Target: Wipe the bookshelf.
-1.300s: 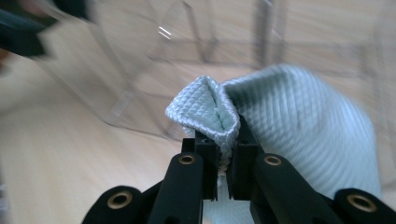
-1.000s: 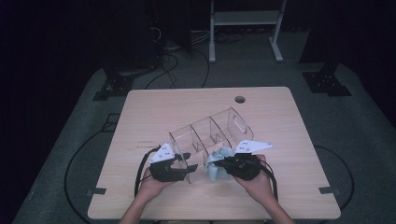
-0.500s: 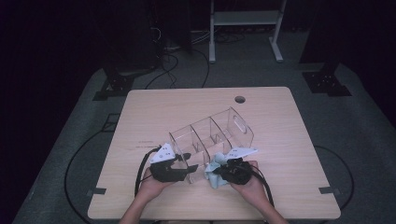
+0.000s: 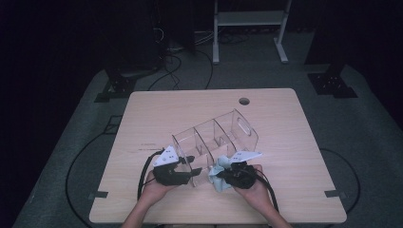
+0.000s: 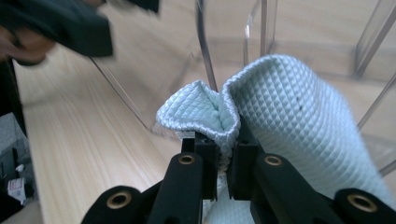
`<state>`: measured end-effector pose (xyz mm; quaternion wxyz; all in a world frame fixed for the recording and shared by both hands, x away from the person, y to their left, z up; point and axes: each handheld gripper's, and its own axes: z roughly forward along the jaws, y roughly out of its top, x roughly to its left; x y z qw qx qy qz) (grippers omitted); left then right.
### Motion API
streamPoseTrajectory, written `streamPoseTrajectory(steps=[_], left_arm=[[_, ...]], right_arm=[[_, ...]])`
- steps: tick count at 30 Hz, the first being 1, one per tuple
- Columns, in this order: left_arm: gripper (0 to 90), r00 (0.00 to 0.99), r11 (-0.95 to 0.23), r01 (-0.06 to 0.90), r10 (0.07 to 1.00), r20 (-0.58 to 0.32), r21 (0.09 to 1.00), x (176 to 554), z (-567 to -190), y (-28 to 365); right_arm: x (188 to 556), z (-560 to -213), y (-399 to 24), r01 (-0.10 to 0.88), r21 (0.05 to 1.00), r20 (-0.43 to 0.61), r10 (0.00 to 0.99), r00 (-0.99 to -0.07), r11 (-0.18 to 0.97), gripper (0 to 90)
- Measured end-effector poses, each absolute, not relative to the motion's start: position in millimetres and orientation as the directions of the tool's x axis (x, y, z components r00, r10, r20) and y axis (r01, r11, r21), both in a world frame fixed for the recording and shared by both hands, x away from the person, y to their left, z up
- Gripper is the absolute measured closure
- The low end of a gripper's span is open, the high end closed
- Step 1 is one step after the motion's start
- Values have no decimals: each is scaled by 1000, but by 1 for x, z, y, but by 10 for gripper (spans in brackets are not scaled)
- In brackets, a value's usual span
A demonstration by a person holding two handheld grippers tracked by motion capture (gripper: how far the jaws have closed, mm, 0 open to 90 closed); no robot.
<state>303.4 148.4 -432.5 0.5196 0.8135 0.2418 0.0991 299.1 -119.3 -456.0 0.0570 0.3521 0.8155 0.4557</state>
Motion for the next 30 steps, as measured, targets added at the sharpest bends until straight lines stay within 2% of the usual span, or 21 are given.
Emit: streamPoseTrajectory(steps=[4, 7, 10, 16, 18, 24, 30], left_arm=[[453, 864, -344, 289, 496, -89, 893, 303, -432, 148], [452, 863, -345, 290, 497, -88, 893, 303, -432, 147], [452, 863, -346, 290, 498, -88, 892, 303, -432, 147], [452, 864, -346, 290, 496, -88, 892, 303, -432, 147], [452, 863, -345, 291, 497, -90, 892, 303, -432, 147], [452, 866, -352, 292, 492, -89, 890, 301, -432, 143], [454, 870, -365, 289, 485, -85, 885, 300, -432, 140]], right_arm=[[294, -424, -124, 456, 846, 209, 616, -760, 275, 843], [293, -415, -123, 437, 860, 199, 615, -763, 263, 844], [293, -427, -121, 446, 849, 193, 621, -759, 281, 843], [301, -470, -117, 543, 762, 227, 638, -736, 354, 843], [303, -468, -119, 550, 759, 240, 634, -735, 350, 843], [294, -432, -125, 472, 836, 213, 626, -750, 281, 844], [299, -469, -123, 555, 760, 247, 639, -729, 339, 844]])
